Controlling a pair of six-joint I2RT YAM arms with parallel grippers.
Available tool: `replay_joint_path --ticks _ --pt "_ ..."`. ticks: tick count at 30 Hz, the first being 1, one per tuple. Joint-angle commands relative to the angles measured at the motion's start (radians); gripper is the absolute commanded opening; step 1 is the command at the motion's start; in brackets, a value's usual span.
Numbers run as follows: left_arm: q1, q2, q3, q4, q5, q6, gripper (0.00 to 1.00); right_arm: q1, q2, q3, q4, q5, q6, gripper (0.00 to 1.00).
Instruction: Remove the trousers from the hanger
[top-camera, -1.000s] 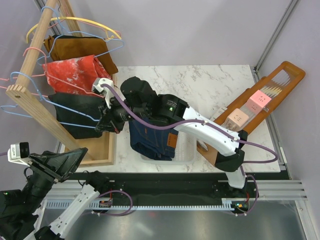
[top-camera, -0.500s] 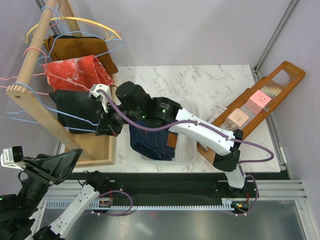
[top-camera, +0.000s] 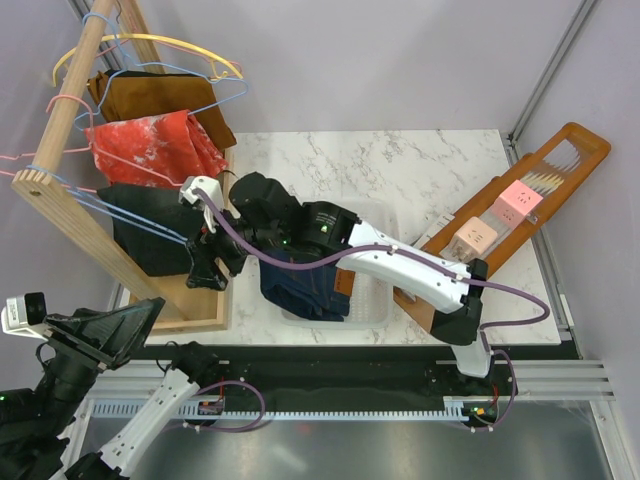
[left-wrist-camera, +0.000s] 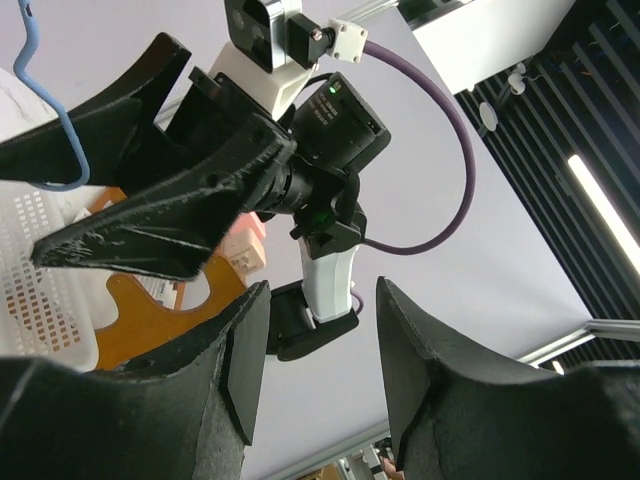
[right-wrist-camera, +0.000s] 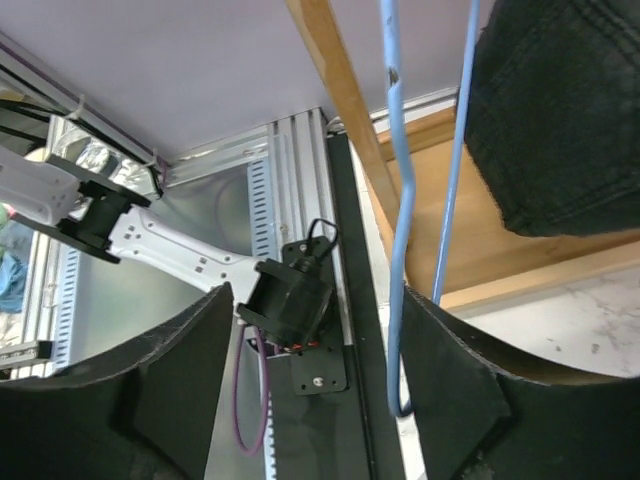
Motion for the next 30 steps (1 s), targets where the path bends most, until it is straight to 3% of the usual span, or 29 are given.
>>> replay_joint_path --ticks 1,6,12,26,30 --pt "-0.004 0.017 -0.002 0.004 -0.006 -0.018 0.54 0.002 -0.12 -0.01 0.012 0.112 0.011 0.78" --pt "-0.007 0.005 -0.025 0.004 -0.006 -0.03 0.54 0.0 -0.2 -0.004 0.076 0.199 0.015 0.91" --pt "-0.011 -0.012 -0.055 0.002 -0.005 -0.048 0.54 -0.056 -0.241 -0.005 0.159 0.285 -0.003 0.95" --pt "-0.016 -0.087 -0.118 -0.058 -0.016 -0.108 0.55 -0.236 0.035 0.047 0.357 0.239 -0.121 0.98" --pt "-0.053 -0.116 -0.12 -0.085 -0.107 -0.111 0.55 -0.264 0.105 0.061 0.388 0.1 -0.149 0.98"
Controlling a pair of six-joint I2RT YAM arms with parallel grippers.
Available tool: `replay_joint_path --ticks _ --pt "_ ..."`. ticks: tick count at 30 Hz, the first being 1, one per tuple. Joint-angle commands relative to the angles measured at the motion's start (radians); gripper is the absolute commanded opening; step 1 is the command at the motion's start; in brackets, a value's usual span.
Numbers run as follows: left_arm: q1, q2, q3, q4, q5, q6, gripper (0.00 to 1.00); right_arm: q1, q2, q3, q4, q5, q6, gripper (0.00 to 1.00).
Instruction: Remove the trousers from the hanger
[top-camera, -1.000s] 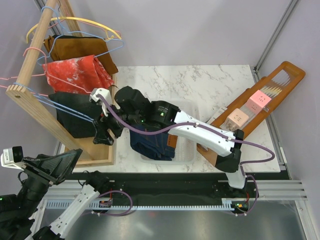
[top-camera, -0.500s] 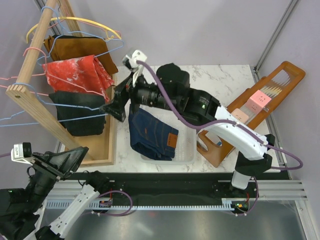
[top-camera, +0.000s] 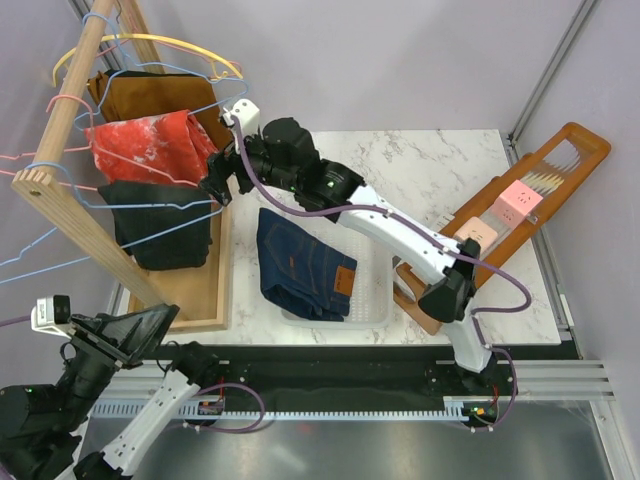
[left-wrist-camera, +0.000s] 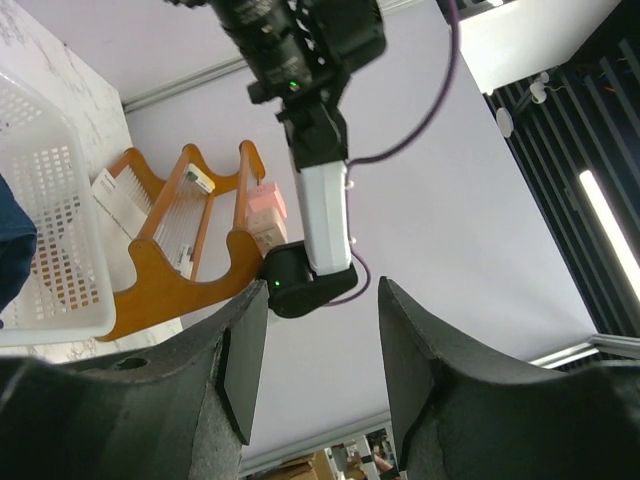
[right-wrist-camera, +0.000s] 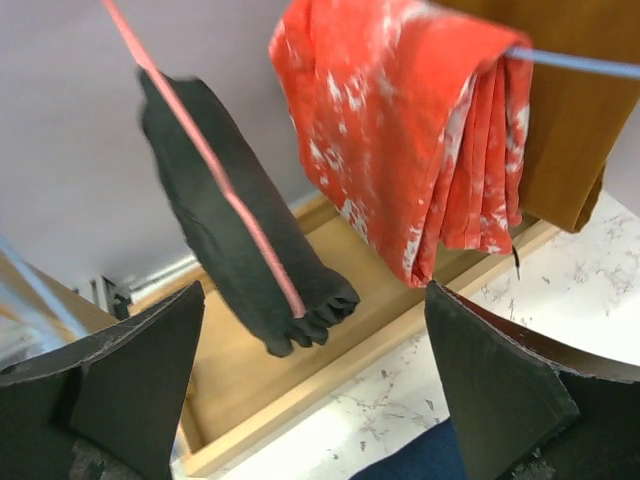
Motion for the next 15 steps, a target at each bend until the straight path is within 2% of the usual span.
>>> replay_joint_path --ticks 1,6,10,15 --pt "-0.04 -0.03 -0.004 -0.04 -0.116 -0.044 0.56 -0.029 0.056 0.032 0.09 -0.151 -0.092 0.98" --pt "-0.077 -0.079 -0.001 -0.04 -0.184 -0.037 0.56 -0.034 0.12 0.025 0.1 -0.275 -0.114 0.98" --pt "-0.091 -0.082 -0.004 -0.046 -0.192 -0.03 0.57 -0.032 0.145 0.012 0.158 -0.387 -0.045 0.98" --pt "-0.099 -0.1 -0.004 -0.058 -0.212 -0.036 0.57 -0.023 0.154 -0.031 0.218 -0.409 0.021 0.98"
